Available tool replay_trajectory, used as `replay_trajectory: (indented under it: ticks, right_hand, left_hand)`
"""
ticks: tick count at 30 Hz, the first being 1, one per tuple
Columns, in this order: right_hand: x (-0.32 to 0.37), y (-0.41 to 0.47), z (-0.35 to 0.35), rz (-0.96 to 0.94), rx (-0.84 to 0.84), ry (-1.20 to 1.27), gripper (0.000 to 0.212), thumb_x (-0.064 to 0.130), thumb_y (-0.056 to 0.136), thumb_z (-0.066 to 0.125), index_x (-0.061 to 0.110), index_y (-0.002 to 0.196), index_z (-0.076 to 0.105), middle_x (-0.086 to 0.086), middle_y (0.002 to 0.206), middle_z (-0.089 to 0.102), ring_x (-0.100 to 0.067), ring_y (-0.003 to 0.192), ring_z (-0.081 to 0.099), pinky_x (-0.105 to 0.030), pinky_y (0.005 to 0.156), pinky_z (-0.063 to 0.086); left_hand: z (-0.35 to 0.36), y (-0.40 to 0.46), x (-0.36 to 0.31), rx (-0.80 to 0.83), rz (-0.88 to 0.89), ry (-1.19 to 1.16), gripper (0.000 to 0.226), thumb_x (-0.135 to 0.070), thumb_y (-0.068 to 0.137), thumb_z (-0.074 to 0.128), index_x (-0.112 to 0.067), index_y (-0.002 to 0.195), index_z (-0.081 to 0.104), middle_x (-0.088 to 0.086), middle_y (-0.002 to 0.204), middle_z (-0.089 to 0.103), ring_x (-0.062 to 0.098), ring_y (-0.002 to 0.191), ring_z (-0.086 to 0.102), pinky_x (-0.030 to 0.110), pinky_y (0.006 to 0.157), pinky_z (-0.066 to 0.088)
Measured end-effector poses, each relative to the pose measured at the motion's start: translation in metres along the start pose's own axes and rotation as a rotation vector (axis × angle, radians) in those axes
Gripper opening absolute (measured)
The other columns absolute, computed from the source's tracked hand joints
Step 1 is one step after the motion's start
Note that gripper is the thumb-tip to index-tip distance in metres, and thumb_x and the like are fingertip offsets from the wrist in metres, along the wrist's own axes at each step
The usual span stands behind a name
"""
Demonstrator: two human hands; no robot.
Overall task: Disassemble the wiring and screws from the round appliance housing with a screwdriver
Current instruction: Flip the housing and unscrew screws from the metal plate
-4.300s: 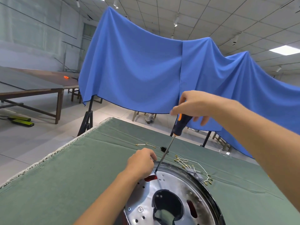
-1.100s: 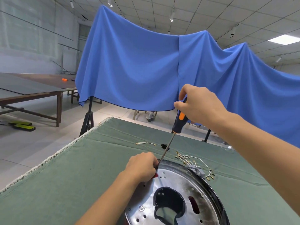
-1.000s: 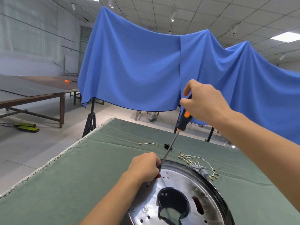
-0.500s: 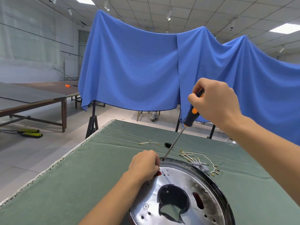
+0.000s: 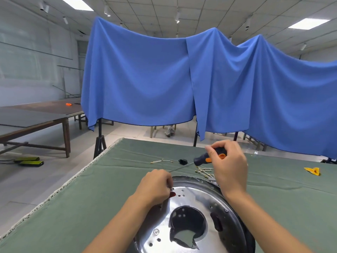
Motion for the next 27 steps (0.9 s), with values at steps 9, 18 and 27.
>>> replay_trajectory:
  ticks: [9,18,27]
  right_hand:
    - [-0.035,-0.031,0.016,0.172,0.093,0.024,0.013,0.027,0.086,0.071,0.021,0.081,0.060,0.006,0.088,0.058,-0.007,0.076,0.060,-0.025,0.065,0.048]
    - [-0.032,-0.041,0.020,0.106,0.221,-0.106,0.019,0.032,0.082,0.071,0.029,0.080,0.052,0.011,0.084,0.054,-0.002,0.074,0.054,-0.023,0.058,0.039]
    - [-0.030,-0.048,0.025,0.105,0.379,-0.178,0.016,0.029,0.082,0.065,0.031,0.078,0.050,0.012,0.086,0.054,-0.010,0.078,0.053,-0.024,0.060,0.042]
  left_hand:
    - [0.005,0.004,-0.003,-0.010,0.032,0.086,0.019,-0.017,0.081,0.055,-0.023,0.088,0.071,-0.005,0.097,0.070,0.019,0.095,0.060,0.028,0.076,0.047]
    - [0.007,0.002,-0.007,-0.070,0.071,0.188,0.015,-0.030,0.085,0.057,-0.034,0.092,0.069,-0.009,0.098,0.067,0.018,0.092,0.060,0.027,0.066,0.035]
    - [0.010,0.003,-0.018,-0.028,0.170,0.367,0.013,-0.025,0.089,0.051,-0.021,0.095,0.062,0.001,0.106,0.055,0.026,0.099,0.054,0.030,0.067,0.033]
Point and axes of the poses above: each hand's wrist, its own y-axis towards the middle knuckle, its own z-axis out of the palm, x = y × z, the point moved 4 cm from there along y, towards the middle knuckle
